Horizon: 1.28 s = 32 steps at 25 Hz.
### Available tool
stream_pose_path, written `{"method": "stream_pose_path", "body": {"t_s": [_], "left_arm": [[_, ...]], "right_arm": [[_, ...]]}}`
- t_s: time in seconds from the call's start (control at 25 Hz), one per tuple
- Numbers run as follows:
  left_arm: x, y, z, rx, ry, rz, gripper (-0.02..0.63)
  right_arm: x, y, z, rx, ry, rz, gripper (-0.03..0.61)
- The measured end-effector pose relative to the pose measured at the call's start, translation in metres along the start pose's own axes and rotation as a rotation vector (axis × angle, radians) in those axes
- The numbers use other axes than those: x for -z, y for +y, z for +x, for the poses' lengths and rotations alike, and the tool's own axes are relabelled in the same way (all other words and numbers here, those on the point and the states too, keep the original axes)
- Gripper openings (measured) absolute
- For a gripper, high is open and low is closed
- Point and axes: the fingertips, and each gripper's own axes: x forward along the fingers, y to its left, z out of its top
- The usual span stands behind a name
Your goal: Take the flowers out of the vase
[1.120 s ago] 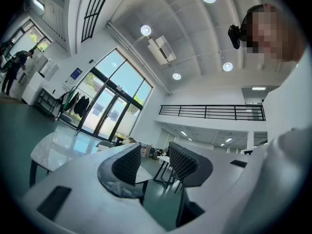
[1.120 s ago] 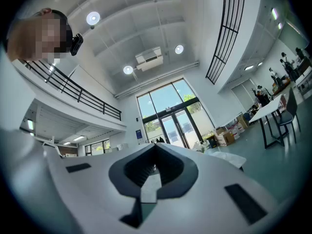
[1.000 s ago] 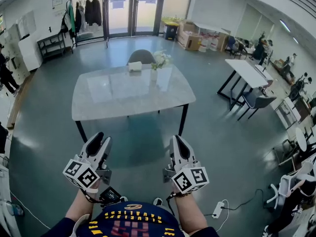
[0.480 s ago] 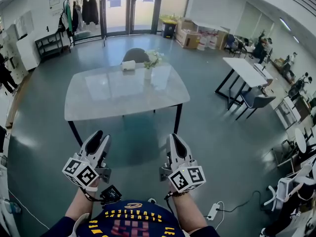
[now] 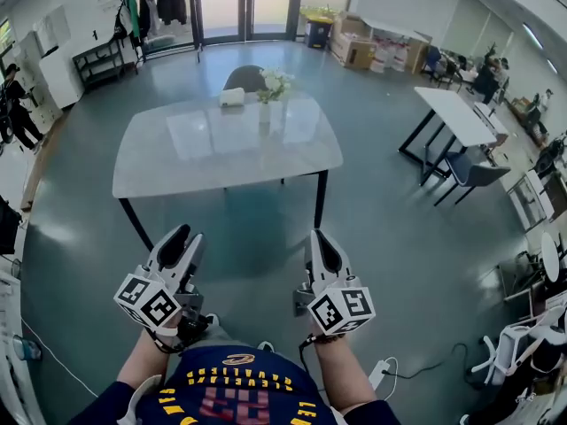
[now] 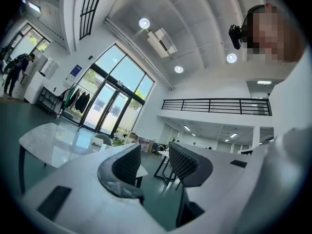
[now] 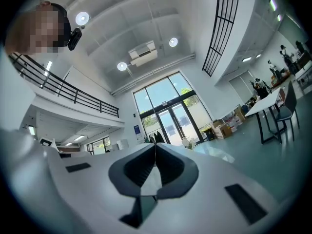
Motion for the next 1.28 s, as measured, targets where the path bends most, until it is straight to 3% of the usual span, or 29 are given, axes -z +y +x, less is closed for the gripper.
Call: {"method": "stream_pose_path", "body": {"t_s": [0.4, 0.8, 1.04, 1.28], "left_arm": [[-0.003, 0.057, 0.045, 0.0, 0.035, -0.04, 0.187], [-0.046, 0.143, 0.147, 0.153, 0.034, -0.077, 0.187], [-0.057, 0.21, 0.19, 0.197, 0.047, -0.098, 0.187], [-0.064, 0.254, 0.214, 0.192, 0.031, -0.143, 0.187]], "right_arm": [[0.033, -0.017, 0.062, 0.051, 0.066, 0.034, 0.009], [0.023, -0.037, 0.156, 0.217, 0.02, -0.028, 0.009], [0.033, -0.047, 0.211, 0.306, 0.013, -0.041, 0.009], [0.043, -0.046, 0.251, 0.321, 0.05, -0.066, 0.009]]}}
